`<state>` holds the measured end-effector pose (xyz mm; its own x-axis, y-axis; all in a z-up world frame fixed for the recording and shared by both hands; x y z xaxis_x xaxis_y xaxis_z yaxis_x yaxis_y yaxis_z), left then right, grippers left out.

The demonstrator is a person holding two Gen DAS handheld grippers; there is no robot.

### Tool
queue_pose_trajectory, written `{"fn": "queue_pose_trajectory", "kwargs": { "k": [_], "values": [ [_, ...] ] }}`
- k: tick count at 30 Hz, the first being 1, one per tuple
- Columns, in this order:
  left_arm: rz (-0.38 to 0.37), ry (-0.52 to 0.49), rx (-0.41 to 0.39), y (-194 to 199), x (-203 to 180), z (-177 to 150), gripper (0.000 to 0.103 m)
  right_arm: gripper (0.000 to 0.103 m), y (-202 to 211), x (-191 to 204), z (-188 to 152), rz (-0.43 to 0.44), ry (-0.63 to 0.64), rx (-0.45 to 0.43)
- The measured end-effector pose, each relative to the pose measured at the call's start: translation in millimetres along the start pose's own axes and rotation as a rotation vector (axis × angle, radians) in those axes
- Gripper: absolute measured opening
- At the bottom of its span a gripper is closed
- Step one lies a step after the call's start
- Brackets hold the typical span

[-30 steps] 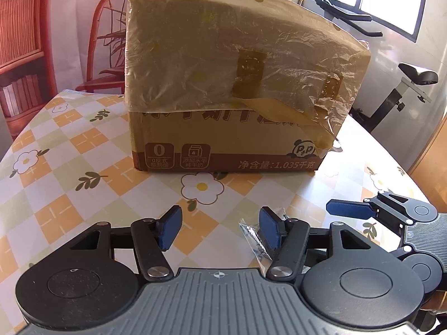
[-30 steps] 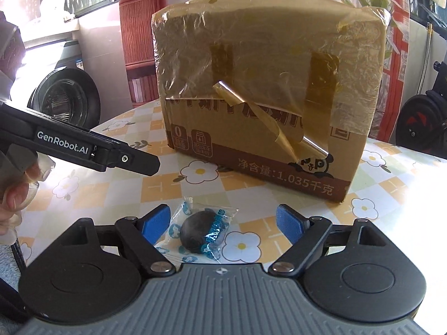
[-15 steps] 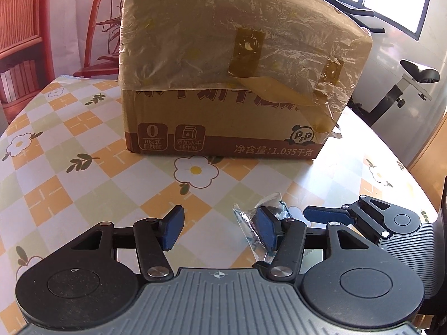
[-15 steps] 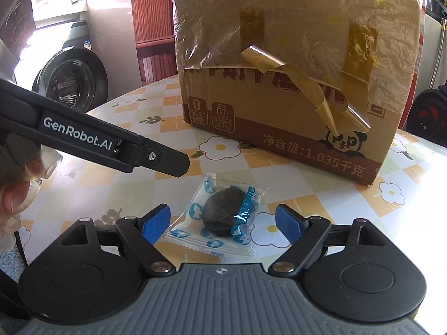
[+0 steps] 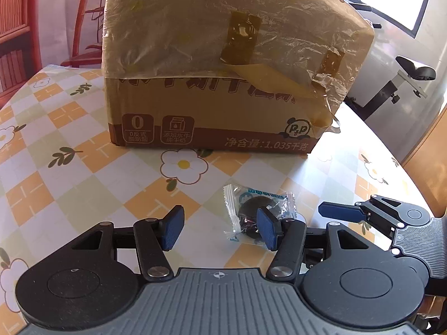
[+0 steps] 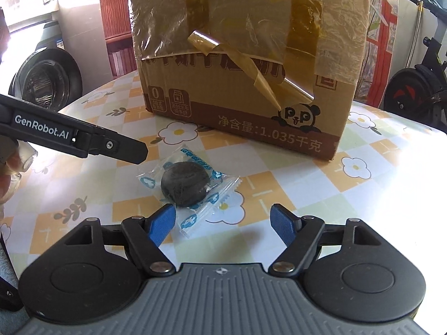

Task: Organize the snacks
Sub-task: 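Grasp the clear packet with the dark round snack using the left tool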

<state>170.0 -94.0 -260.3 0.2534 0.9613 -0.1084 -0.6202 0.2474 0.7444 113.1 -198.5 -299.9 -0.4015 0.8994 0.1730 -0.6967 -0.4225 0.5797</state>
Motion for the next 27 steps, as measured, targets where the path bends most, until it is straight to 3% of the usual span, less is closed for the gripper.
{"fn": "queue_pose_trajectory", "kwargs": {
  "k": [6,13,16,27],
  "values": [
    [-0.058,0.025,0.042,-19.4,-9.8,-0.1,0.059,0.066,-6.7,15.1,2.1,0.05,0.066,0.013],
    [-0.116,0.065,0.074,-39.1,-14.8,1.6,0.06,0.064,-16.4,15.6,3.7,0.064,0.063,0.022],
    [-0.156,0.051,0.086,-44.5,-22.2,-1.3,0.051,0.064,-18.0,15.4,4.9,0.067,0.066,0.017],
    [-0.158,0.02,0.061,-40.4,-34.7,-4.1,0.046,0.053,-22.8,19.2,6.8,0.066,0.083,-0.003]
  ]
}}
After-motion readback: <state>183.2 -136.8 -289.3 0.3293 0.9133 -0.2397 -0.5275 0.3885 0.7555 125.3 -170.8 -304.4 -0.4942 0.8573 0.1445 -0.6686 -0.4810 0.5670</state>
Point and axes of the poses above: each gripper's, at about its wrist camera, not at the fingertips, and y roughly against the way its jaws point, x to its left, z to its top, the point moved 6 cm from there along -y, roughly the way its jaws point, and after that the axes turned 9 degrees about z, right-handed, at the moved point
